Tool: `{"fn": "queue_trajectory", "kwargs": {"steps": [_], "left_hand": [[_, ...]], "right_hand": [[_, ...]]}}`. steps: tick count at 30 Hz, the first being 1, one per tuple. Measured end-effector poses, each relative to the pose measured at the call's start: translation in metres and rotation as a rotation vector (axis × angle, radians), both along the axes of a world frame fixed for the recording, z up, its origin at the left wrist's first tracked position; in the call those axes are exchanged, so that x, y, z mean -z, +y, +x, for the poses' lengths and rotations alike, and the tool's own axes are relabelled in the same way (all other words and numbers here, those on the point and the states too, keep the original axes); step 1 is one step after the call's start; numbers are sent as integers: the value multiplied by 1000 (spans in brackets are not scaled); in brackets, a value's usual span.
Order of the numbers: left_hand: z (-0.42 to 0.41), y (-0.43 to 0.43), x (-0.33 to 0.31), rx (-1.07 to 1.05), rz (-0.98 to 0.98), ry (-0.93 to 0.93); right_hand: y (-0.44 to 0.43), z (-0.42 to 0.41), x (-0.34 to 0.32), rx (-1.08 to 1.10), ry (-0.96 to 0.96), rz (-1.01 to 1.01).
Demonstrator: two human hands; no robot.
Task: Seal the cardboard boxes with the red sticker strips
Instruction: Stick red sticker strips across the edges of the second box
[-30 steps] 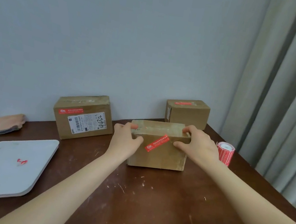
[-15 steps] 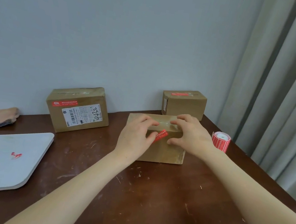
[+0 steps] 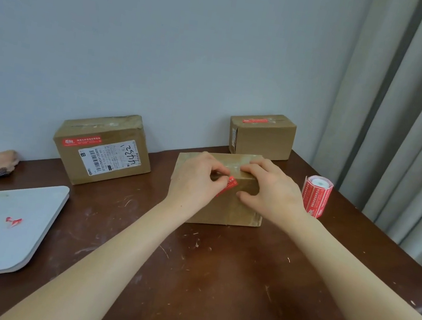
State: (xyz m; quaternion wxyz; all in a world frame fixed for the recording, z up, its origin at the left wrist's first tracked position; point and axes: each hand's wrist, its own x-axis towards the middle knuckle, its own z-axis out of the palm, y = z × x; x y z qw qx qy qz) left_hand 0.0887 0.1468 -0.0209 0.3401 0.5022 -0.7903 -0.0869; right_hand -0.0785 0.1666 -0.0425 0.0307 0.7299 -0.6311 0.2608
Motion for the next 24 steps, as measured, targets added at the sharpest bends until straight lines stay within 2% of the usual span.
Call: {"fn": "queue_trajectory", "kwargs": {"steps": [19, 24], "left_hand": [[-3, -1, -8, -47, 34, -68], [3, -5, -9, 4, 30, -100]], "right_hand": [[0, -2, 5, -18, -23, -7], [-1, -4, 3, -26, -23, 12]]}}
